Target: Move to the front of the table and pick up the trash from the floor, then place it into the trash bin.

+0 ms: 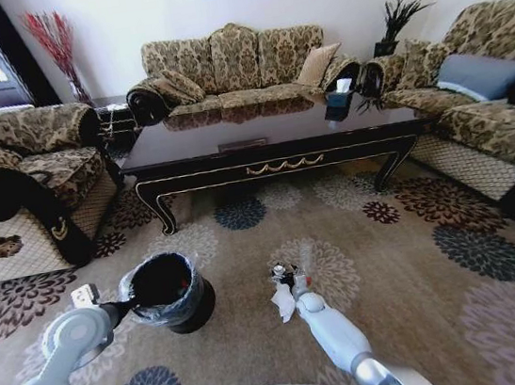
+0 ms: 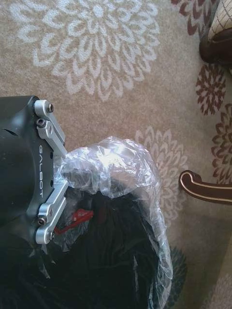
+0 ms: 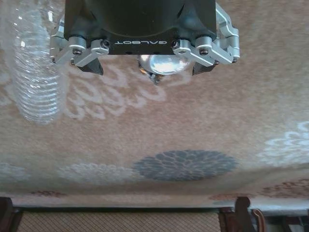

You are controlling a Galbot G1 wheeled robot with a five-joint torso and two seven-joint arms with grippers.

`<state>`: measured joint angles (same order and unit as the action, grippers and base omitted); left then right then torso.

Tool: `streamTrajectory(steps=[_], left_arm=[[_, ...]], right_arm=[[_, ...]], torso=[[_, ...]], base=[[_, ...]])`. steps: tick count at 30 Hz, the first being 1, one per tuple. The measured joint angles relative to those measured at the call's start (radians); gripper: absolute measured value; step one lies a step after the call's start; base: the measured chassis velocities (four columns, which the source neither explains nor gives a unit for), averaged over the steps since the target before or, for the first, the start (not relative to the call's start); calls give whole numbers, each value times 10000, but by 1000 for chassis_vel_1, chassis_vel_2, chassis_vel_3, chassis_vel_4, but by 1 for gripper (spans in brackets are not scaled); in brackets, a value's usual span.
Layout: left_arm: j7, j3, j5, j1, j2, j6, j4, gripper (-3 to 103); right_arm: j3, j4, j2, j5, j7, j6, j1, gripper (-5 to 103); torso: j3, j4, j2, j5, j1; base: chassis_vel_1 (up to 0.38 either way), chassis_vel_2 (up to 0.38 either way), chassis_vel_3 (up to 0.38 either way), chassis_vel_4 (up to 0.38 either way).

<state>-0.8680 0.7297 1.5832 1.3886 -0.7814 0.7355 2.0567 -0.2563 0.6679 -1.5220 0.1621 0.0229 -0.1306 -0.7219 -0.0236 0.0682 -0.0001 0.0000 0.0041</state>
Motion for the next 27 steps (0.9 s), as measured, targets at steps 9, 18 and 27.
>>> streamTrajectory(steps=[9, 18, 27], left_arm=[[-20, 71, 39, 79, 28, 0, 78, 0], [-43, 247, 104, 152, 103, 0, 114, 0], [-45, 355, 115, 204, 120, 0, 114, 0]], right_arm=[[-105, -337, -176, -12, -82, 38, 81, 100], [-268, -833, -563, -91, -70, 81, 342, 100], [-364, -1197, -626, -52, -128, 105, 580, 97]], torso=[[0, 2, 1, -1, 0], [0, 0, 1, -1, 0], [0, 2, 0, -1, 0]], base=[[0, 0, 0, 0], [0, 0, 0, 0], [0, 0, 0, 0]])
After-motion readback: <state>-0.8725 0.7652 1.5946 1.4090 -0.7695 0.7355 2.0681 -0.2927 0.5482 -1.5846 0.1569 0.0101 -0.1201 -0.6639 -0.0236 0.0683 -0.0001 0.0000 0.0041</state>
